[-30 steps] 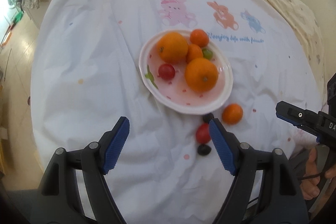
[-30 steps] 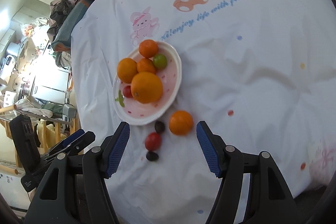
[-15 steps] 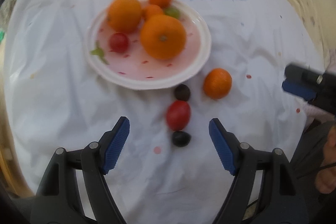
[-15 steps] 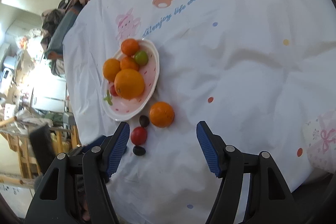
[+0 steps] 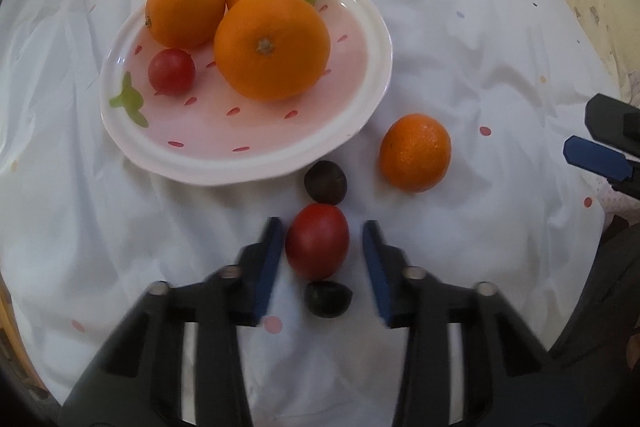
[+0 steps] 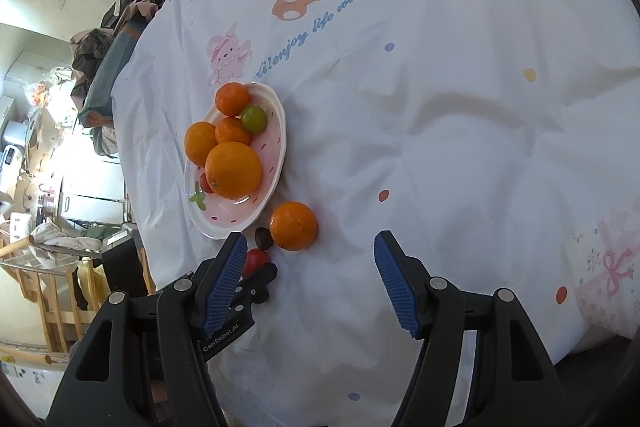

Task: Organize fruits
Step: 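Close the left tool around the second red cherry tomato, then grasp the last loose mandarin with the right tool while the left tool holds the tomato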

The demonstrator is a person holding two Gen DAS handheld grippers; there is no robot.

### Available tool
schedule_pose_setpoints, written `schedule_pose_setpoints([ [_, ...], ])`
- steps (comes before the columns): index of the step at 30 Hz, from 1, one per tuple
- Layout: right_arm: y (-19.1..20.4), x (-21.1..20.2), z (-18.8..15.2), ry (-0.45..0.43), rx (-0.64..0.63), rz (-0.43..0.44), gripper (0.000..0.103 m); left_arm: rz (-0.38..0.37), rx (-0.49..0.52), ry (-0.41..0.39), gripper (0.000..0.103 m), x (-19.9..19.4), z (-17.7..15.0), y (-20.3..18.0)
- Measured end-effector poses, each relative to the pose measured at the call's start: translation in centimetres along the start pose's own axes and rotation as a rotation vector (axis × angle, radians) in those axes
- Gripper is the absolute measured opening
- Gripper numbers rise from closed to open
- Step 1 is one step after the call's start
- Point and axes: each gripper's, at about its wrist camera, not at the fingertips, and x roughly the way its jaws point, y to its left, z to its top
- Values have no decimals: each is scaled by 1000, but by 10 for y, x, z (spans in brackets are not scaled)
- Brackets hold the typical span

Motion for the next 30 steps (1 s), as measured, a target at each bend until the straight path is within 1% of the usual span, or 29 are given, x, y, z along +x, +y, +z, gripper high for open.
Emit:
schedule_pose_setpoints([
  [3,1,3,-1,11,-7,-4,69,-23,-4,-8,27,-4,-2,-1],
  [6,2,5,-1,13,-9,-12,69,-38,-6,-33,27,-17,-4,2],
  [10,6,12,-1,23,-12,-23,69,-66,-51,-54,27,-38,-10,12],
  [12,10,16,-2,32,-26,-29,69,-51,-75,-74,27,-51,-15,19],
  [15,18,27,-2,53,-53,-45,69,-8,-118,-101,27,-67,-23,34],
  [16,20,30,-2,59,-59,-48,69,-8,-134,-110,27,-71,-24,39],
  [19,32,45,-1,84,-110,-95,69,7,-180,-143,27,-81,-25,52],
  [22,46,66,1,127,-190,-147,69,30,-203,-162,27,-85,-25,59],
  [26,56,89,0,157,-265,-201,68,44,-239,-159,27,-84,-24,68],
  [28,58,95,-2,162,-285,-222,65,44,-248,-160,27,-83,-22,68],
  [30,58,100,-1,163,-293,-240,64,45,-248,-164,27,-83,-21,67],
])
